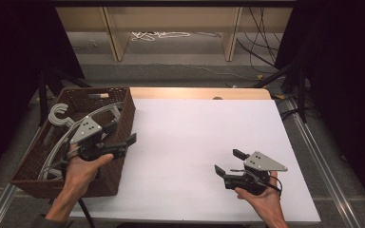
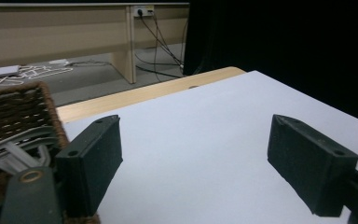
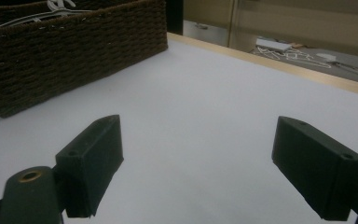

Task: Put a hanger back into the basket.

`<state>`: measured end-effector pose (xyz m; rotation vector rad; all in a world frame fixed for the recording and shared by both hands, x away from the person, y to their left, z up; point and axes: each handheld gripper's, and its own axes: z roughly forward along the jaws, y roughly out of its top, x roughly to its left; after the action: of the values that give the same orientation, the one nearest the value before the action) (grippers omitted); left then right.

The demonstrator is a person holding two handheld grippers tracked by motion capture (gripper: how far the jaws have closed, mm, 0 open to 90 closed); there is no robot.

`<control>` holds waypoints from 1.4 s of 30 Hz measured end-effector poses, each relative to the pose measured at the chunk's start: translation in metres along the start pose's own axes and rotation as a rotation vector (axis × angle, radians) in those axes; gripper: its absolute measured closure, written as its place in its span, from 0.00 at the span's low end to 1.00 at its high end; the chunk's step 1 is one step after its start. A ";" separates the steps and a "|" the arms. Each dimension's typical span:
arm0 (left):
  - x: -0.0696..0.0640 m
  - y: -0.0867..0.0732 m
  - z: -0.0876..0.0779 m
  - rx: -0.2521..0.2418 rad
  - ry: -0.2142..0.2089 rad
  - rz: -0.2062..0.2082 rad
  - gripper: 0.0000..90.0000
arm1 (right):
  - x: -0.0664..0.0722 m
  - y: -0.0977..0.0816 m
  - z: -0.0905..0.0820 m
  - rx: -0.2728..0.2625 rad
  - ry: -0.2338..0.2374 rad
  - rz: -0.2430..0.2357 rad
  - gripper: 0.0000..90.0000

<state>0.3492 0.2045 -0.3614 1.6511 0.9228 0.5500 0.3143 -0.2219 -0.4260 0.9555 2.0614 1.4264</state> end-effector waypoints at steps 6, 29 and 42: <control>-0.013 -0.011 0.009 -0.011 -0.049 0.033 0.20 | 0.001 -0.001 -0.001 -0.013 0.000 0.004 0.19; -0.044 -0.060 -0.003 -0.012 -0.127 0.092 0.19 | 0.017 -0.001 -0.004 -0.017 0.012 0.001 0.19; -0.049 -0.084 -0.005 0.022 -0.118 0.120 0.19 | 0.024 -0.009 -0.014 -0.025 0.014 0.003 0.18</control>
<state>0.2921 0.1753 -0.4350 1.7477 0.7491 0.5194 0.2864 -0.2149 -0.4291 0.9421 2.0479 1.4608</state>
